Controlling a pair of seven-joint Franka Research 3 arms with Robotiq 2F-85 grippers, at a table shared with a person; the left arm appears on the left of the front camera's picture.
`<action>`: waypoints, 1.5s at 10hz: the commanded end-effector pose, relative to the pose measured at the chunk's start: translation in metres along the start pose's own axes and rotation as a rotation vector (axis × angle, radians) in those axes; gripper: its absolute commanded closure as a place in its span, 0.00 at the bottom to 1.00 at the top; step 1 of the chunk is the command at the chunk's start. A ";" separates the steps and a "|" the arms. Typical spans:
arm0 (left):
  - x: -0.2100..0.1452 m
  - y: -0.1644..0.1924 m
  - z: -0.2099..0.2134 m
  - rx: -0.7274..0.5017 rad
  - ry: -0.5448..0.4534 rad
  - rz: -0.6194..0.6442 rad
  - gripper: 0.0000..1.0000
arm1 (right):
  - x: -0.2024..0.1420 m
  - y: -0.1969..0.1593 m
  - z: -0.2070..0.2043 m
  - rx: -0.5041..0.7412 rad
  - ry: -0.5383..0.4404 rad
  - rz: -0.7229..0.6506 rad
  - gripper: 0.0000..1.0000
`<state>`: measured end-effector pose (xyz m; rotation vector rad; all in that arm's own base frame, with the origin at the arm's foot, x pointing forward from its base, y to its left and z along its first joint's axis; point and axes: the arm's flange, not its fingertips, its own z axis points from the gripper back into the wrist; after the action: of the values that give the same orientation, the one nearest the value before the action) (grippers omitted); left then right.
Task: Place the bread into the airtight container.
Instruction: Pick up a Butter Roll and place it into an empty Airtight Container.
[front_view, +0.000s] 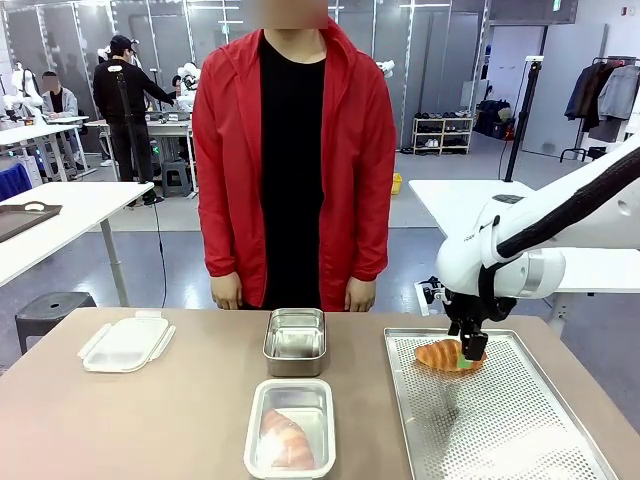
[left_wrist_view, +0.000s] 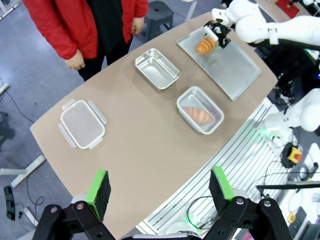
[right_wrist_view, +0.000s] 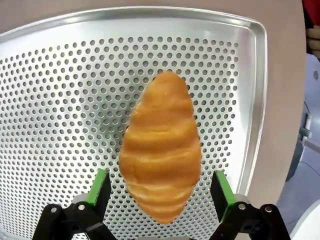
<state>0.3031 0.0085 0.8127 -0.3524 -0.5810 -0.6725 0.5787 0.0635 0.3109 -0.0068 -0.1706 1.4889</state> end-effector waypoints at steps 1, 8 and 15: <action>0.000 -0.002 0.002 -0.005 0.003 -0.010 0.00 | 0.007 -0.015 -0.003 0.022 0.027 -0.029 0.00; 0.000 -0.002 0.002 -0.005 0.003 -0.010 0.00 | 0.010 -0.021 0.005 0.077 0.066 -0.071 0.75; 0.000 -0.002 0.002 -0.005 0.003 -0.010 0.00 | 0.078 0.003 0.101 0.080 0.033 -0.140 0.77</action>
<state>0.3030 0.0084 0.8127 -0.3524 -0.5810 -0.6726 0.5699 0.1118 0.4116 0.0231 -0.0780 1.3791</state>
